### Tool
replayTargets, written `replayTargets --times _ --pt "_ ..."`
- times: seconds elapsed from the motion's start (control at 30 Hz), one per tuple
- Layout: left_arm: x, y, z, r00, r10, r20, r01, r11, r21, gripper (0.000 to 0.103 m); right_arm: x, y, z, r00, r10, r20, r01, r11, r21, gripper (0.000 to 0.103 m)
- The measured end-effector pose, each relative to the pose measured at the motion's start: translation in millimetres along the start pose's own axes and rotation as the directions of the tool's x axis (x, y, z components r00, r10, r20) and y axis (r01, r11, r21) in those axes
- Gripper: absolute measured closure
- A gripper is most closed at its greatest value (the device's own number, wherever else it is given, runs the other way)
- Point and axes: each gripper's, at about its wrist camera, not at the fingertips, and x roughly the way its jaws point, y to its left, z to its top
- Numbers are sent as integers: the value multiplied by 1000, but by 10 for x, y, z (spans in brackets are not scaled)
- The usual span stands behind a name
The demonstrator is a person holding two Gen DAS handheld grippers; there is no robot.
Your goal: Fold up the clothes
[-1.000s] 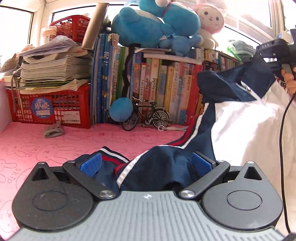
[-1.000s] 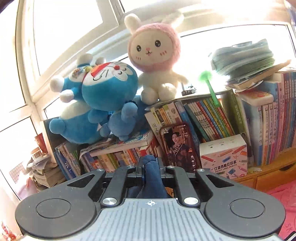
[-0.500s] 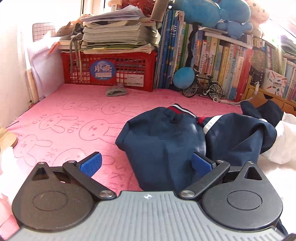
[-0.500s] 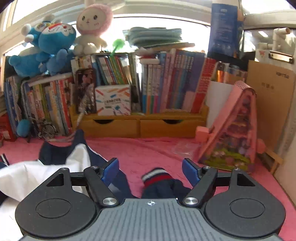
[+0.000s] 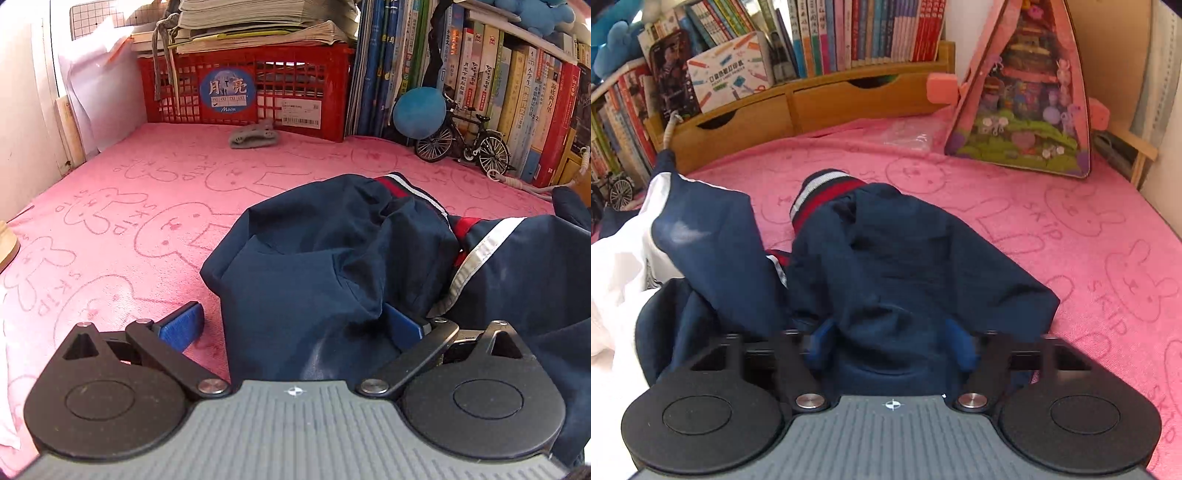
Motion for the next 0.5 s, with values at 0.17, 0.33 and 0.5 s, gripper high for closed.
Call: replayTargets --times 0.17,0.33,0.5 --pt "-102 204 271 999 -43 5 44 996 -81 65 -594 -527 346 970 -120 211 93 986 136 95" --pt "-363 522 870 986 24 167 -6 994 -108 70 -1188 -1055 692 882 -259 393 151 946 285 95" --pt "-472 730 1403 968 69 239 -36 989 -141 61 -1342 -1796 734 908 -203 367 54 924 377 55"
